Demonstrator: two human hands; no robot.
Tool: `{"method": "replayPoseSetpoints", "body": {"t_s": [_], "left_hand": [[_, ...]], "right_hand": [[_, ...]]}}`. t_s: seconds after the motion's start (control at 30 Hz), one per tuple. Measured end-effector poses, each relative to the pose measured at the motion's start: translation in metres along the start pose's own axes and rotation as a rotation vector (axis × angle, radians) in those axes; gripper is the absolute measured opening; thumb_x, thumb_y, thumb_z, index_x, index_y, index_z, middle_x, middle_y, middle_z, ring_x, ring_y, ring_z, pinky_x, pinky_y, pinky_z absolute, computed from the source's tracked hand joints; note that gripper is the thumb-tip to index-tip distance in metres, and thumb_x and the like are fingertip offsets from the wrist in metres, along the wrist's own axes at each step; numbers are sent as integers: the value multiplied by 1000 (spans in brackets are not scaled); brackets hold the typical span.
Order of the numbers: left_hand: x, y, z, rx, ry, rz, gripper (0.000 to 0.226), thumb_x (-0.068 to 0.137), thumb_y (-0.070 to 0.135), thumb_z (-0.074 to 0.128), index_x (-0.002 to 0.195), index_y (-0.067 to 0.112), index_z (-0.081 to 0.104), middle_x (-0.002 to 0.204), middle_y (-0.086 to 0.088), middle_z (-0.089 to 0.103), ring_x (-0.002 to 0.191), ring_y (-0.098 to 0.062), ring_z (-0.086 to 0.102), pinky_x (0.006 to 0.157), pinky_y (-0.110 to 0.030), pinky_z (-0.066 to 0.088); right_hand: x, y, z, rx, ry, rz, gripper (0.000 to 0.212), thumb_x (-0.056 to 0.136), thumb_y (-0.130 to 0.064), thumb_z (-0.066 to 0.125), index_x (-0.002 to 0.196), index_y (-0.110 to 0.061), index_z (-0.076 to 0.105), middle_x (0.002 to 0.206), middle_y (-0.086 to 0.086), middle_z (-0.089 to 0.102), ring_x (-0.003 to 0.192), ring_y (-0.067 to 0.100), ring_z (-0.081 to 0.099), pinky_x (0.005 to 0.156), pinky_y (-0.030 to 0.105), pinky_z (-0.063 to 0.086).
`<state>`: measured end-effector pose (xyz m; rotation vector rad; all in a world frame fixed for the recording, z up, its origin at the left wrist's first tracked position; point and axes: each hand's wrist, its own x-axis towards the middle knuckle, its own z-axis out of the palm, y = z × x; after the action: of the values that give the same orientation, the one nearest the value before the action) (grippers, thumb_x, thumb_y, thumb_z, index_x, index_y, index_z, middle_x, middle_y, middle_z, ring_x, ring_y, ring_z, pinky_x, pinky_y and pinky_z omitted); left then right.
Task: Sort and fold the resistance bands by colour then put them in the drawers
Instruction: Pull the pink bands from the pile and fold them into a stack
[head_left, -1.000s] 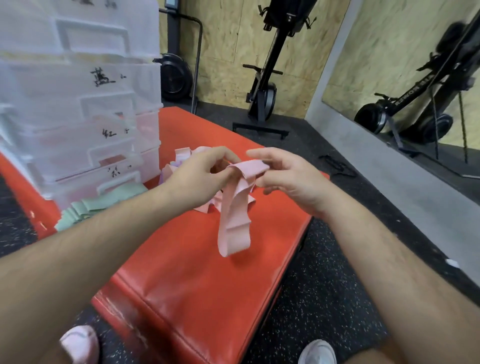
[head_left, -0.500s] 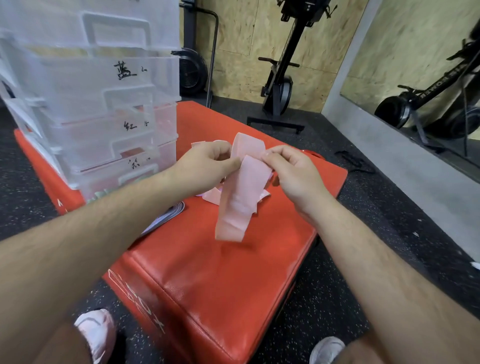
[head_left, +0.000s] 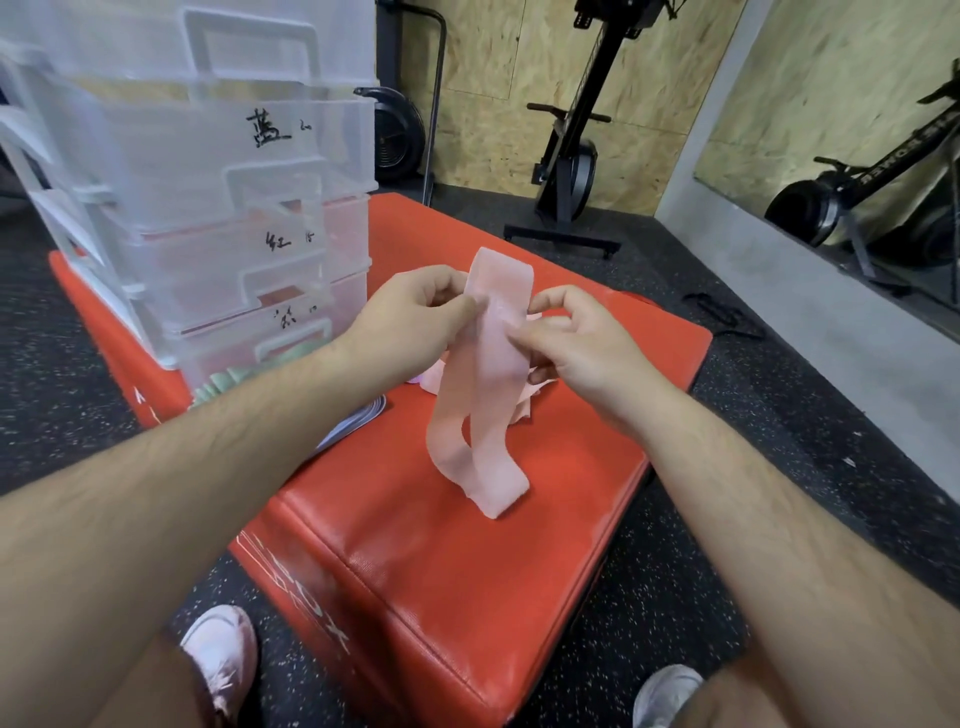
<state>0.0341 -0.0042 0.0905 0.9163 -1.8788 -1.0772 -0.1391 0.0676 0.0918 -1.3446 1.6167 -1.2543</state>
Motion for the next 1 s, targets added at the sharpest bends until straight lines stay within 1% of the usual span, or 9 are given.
{"method": "replayPoseSetpoints", "body": {"t_s": [0.1,0.27,0.37,0.47,0.57,0.63,0.73,0.9,1.0], "left_hand": [[-1,1,0,-16,8,-17,19,98,27,59,80,24,63,54,18,57,51,-2,50,52,-19,47],[-1,1,0,-64,19,-16,10,95,37,60,100,29,65,83,1,69,68,-7,56,64,-27,47],[-1,2,1,-73,21,-4,9,95,34,62,101,29,65,74,3,64,62,-6,53,60,-23,45],[-4,7,5,-41,16,15,6,96,26,62,95,22,66,71,4,65,49,3,50,48,-14,41],[-7,12,10,-36,-8,2,9,98,17,59,93,12,63,64,8,65,37,2,49,38,-10,36],[-8,12,13,-46,-28,5,12,98,24,61,91,15,64,58,16,64,42,3,52,41,-10,38],[-8,9,14,-62,-51,8,17,91,38,68,90,21,68,70,12,70,54,2,57,50,-12,43],[-5,8,13,-80,-22,15,14,84,29,79,93,19,73,80,-1,73,63,-7,62,58,-22,53],[-6,12,12,-92,-19,24,16,86,21,76,102,18,73,75,4,67,58,-5,59,49,-20,48]], "right_hand": [[-2,0,-1,48,10,-28,26,90,-9,71,112,-11,57,79,2,71,74,18,68,72,40,56],[-4,0,-2,50,14,-44,19,95,-18,68,111,-10,63,87,9,73,76,20,69,70,39,56],[-5,2,-2,11,39,-55,12,95,-27,66,102,-17,68,86,3,71,73,13,66,67,34,53],[-5,6,-2,-63,63,-122,7,89,-13,72,93,-17,69,87,-6,67,70,7,60,65,24,49],[-6,8,-4,-91,68,-131,8,86,-11,75,91,-16,71,90,-11,68,68,5,58,64,21,46],[-5,8,-5,-76,75,-128,7,86,-12,75,92,-14,72,83,-15,68,66,3,58,63,19,46],[-6,9,-6,-80,77,-134,7,87,-10,73,91,-15,71,76,-17,66,64,1,59,61,16,45],[-5,10,-7,20,51,-104,31,85,-10,76,111,-16,60,109,0,70,96,10,66,77,20,49],[-4,15,-5,-56,-73,-71,36,87,-25,74,120,-18,60,114,6,72,108,19,69,88,38,56]]}}
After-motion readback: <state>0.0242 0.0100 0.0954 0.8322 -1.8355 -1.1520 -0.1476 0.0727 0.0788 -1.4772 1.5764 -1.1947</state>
